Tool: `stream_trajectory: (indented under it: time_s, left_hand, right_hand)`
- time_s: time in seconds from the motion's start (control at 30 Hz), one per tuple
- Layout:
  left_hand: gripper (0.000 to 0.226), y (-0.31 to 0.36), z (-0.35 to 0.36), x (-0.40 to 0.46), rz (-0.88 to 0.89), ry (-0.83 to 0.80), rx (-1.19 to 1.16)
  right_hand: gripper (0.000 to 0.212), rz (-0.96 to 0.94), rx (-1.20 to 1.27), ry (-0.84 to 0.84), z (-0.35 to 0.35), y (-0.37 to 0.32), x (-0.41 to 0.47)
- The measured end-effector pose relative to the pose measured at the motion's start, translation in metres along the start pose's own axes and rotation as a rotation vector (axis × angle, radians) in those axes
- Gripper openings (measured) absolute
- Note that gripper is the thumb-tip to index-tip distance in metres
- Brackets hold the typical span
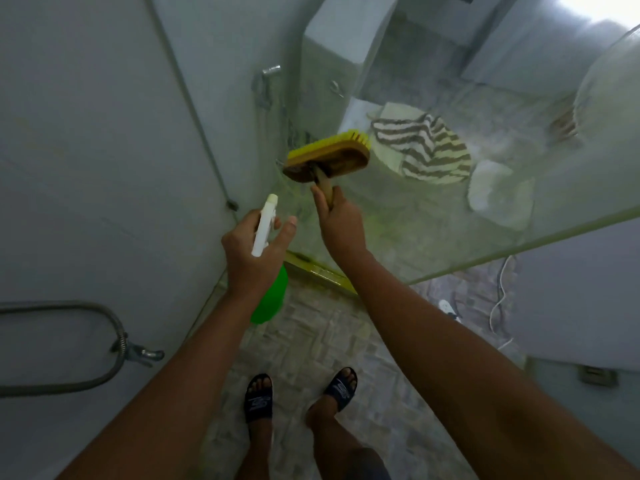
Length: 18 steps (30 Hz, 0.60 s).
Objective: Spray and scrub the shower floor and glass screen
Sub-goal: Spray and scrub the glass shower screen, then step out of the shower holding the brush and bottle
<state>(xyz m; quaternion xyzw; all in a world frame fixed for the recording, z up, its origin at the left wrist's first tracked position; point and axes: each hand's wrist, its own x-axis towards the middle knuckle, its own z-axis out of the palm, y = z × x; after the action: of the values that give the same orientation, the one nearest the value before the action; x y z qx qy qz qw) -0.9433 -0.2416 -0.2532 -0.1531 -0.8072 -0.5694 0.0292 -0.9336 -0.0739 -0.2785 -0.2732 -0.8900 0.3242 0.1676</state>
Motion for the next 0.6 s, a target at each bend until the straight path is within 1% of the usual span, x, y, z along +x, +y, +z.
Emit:
stream_trajectory:
  time_s: [0.07, 0.13, 0.23, 0.3, 0.37, 0.43, 0.6]
  left_hand:
    - [0.024, 0.007, -0.011, 0.002, 0.0, 0.01, 0.005]
    - [0.029, 0.014, -0.024, 0.004, -0.01, 0.021, -0.005]
    - [0.026, 0.034, -0.044, 0.004, 0.003, 0.065, -0.025]
    - [0.028, 0.049, -0.054, 0.003, 0.0, 0.098, -0.037]
    - [0.03, 0.064, -0.06, 0.0, -0.011, 0.121, -0.039]
    - [0.03, 0.082, -0.068, -0.007, -0.021, 0.151, -0.03]
    - [0.028, 0.123, -0.1, -0.023, -0.024, 0.362, 0.053]
  right_hand:
    - [0.041, -0.002, 0.023, 0.003, 0.001, -0.018, 0.005]
    - [0.043, 0.064, 0.01, -0.016, -0.003, -0.013, -0.001]
    - [0.045, 0.237, -0.022, -0.128, -0.015, -0.001, -0.023]
    - [0.05, 0.318, -0.028, -0.207, -0.029, -0.009, -0.033]
    - [0.056, 0.323, -0.016, -0.266, -0.045, -0.029, -0.036]
    - [0.057, 0.301, 0.009, -0.358, -0.067, -0.049, -0.037]
    - [0.049, 0.281, 0.213, -0.583, -0.115, -0.079, -0.028]
